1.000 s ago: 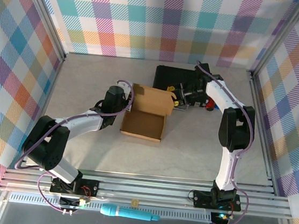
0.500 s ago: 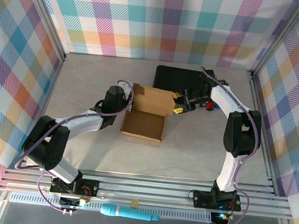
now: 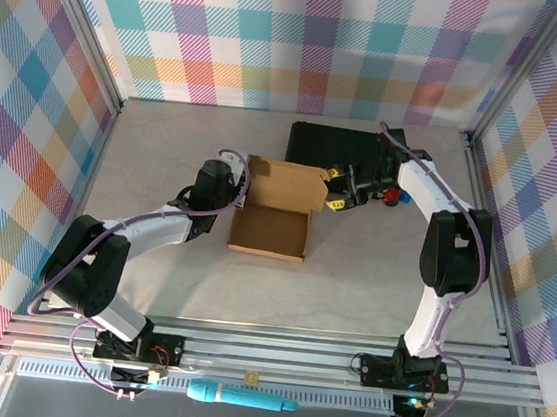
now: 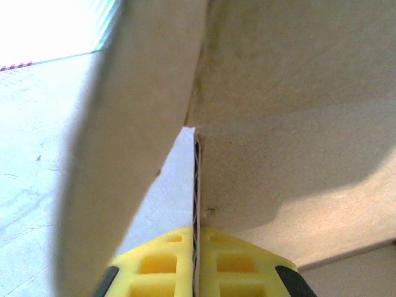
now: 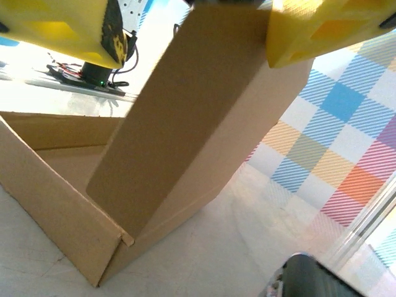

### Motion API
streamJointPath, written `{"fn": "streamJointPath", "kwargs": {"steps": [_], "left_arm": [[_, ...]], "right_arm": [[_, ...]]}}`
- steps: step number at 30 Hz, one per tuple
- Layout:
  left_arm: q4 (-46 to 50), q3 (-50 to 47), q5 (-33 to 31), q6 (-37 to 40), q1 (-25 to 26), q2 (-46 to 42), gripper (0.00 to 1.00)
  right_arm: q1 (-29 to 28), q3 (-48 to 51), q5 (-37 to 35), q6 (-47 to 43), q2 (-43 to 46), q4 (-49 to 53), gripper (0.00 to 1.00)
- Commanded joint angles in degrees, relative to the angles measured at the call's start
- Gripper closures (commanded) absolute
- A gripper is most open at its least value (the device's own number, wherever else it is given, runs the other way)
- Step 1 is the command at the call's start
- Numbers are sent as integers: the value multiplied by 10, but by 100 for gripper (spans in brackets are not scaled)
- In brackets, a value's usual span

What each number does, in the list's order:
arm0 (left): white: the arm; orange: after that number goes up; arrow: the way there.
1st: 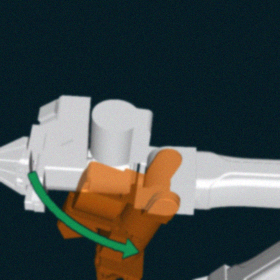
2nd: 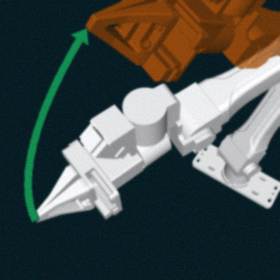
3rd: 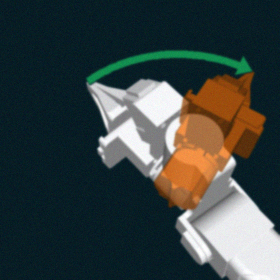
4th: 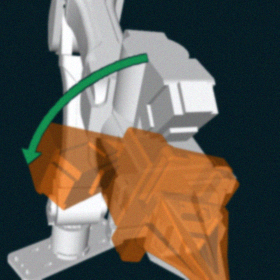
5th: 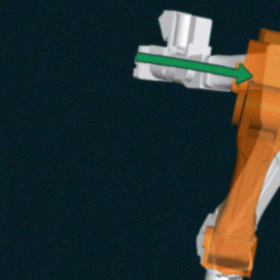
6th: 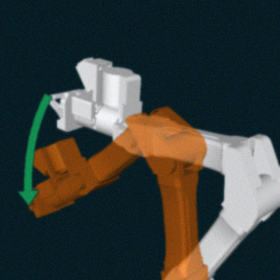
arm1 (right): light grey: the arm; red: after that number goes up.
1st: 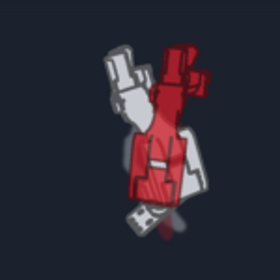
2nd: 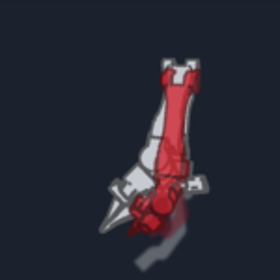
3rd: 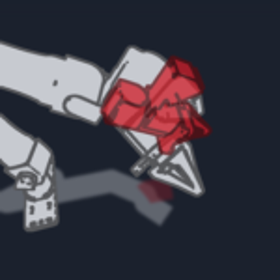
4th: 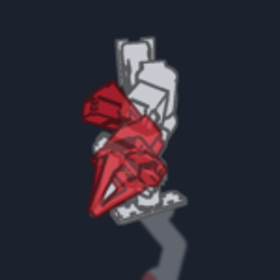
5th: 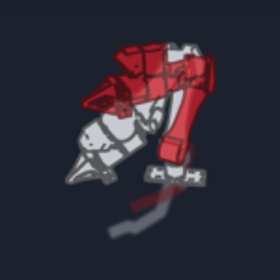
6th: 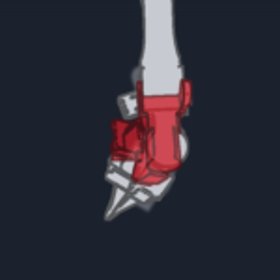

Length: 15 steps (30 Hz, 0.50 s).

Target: Fold the paper box

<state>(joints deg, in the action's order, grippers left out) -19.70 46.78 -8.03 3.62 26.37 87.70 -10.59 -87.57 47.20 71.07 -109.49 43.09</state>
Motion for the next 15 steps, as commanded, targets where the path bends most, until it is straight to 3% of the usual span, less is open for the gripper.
{"fn": "streamJointPath", "kwargs": {"steps": [1,15], "left_arm": [[-19,11,3,-3,-3,-2,100],[-14,14,2,-4,-3,-3,100]], "right_arm": [[28,2,10,-16,15,-5,35],[35,-101,12,-22,-84,-23,35]]}}
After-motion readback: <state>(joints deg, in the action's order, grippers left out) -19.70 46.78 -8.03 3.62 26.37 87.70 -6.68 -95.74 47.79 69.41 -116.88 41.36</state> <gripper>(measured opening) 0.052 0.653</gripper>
